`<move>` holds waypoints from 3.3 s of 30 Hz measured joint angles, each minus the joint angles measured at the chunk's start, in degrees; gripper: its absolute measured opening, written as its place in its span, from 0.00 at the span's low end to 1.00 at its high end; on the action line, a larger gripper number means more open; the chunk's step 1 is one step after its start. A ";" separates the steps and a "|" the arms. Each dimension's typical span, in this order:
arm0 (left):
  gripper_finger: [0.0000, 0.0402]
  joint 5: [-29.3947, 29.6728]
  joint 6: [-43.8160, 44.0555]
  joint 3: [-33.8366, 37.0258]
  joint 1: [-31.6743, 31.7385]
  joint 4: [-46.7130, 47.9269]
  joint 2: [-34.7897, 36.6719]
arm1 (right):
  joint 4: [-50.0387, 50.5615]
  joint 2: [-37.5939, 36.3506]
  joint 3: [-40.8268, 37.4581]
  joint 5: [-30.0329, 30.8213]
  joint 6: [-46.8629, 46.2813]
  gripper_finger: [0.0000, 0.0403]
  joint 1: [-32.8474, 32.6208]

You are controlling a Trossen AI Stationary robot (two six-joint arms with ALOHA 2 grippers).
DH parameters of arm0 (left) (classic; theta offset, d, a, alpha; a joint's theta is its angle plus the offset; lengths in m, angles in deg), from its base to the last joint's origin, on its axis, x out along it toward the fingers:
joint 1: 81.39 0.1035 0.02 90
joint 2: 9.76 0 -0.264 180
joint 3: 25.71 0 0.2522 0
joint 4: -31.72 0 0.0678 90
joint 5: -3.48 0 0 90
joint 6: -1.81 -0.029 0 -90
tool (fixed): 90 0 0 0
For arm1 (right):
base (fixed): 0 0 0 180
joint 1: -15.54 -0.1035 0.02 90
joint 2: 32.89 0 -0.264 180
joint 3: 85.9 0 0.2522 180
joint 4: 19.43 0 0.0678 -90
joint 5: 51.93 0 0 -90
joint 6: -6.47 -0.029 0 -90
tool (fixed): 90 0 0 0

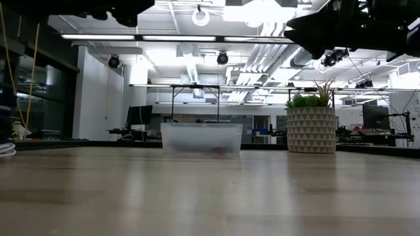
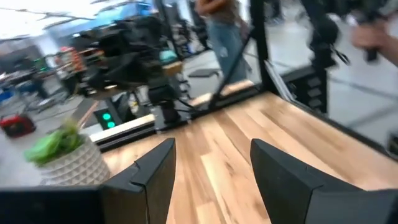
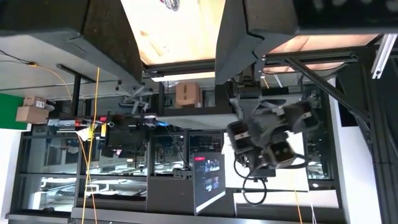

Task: Pick and place USB-C Cables
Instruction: Put the white charger cable into the transparent bin

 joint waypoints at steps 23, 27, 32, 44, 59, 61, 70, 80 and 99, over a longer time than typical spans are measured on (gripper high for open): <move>0.47 24.58 7.74 -19.78 -36.85 54.70 -19.07 | 2.13 0.04 0.02 0.02 -2.72 0.48 0.00; 0.47 24.58 13.91 -21.32 -41.06 57.53 -26.78 | 3.23 0.04 0.02 0.03 -3.00 0.48 0.00; 0.47 20.30 17.50 -21.42 -43.46 60.09 -34.27 | 3.41 0.04 0.02 0.02 -3.00 0.48 0.00; 0.47 18.52 10.56 -21.42 -40.19 66.51 -41.53 | 3.64 0.04 0.02 0.04 -3.15 0.48 0.00; 0.37 10.63 -1.46 -21.53 -29.72 65.16 -46.49 | 4.57 0.04 0.02 0.04 -4.07 0.48 -0.02; 0.29 10.65 -2.50 -21.53 -28.91 64.91 -46.43 | 4.79 0.04 0.02 0.04 -4.07 0.48 0.00; 0.04 13.42 -2.57 -25.63 -23.62 64.52 -42.49 | 4.81 0.04 0.02 0.02 -4.07 0.48 -0.02; 0.01 12.79 -9.51 -25.20 -11.25 49.84 -23.29 | 6.27 0.02 0.02 -0.03 -4.07 0.48 -0.01; 0.00 -3.73 -1.69 -10.44 17.49 -13.31 -36.78 | 6.06 0.20 0.04 0.00 -4.09 0.48 -0.02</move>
